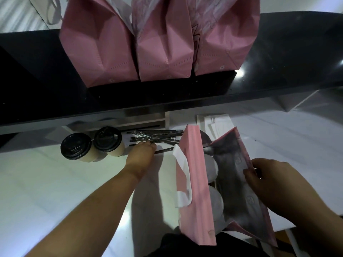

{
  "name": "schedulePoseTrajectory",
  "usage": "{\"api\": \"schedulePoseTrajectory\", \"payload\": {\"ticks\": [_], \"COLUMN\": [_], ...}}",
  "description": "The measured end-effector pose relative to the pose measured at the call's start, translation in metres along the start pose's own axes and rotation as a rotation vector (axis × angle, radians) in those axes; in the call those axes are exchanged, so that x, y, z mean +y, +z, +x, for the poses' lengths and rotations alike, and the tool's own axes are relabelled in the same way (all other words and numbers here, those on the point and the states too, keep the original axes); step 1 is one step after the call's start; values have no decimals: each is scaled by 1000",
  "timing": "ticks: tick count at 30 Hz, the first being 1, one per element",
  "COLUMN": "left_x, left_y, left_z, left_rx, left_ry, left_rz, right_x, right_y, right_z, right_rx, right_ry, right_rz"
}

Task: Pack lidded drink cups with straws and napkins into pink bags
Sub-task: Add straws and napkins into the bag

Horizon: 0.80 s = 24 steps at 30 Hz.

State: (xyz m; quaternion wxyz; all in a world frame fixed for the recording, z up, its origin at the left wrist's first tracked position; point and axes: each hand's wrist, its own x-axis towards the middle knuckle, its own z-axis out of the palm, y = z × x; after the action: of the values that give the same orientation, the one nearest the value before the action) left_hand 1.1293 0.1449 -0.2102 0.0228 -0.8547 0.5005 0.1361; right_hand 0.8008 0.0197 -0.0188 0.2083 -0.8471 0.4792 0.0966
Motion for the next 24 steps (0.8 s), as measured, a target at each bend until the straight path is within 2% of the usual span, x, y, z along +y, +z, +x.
{"api": "schedulePoseTrajectory", "payload": {"ticks": [6,10,13,16,19,22,24], "left_x": [1,-1,-3,-4,-2,13,31], "left_y": [-6,2,2,-10,-31,-72,-105], "left_z": [-3,-22,-37,-58,-84,-110,-123], "left_rx": [-148,-134,-120,-120,25,160,262], "left_ry": [60,94,11,-159,-283,-329,-279], "left_rz": [-42,-9,-59,-299,-683,-1080,-1194], "right_x": [-1,-1,1,4,4,5,6], "right_y": [-2,-2,-3,-3,-4,-7,-9], "right_z": [0,0,1,3,4,5,3], "right_rx": [-4,-28,-64,-75,-73,-73,-74], "right_ry": [-7,-31,-47,-67,-84,-106,-134], "right_rz": [-5,-4,6,15,7,-9,6]}}
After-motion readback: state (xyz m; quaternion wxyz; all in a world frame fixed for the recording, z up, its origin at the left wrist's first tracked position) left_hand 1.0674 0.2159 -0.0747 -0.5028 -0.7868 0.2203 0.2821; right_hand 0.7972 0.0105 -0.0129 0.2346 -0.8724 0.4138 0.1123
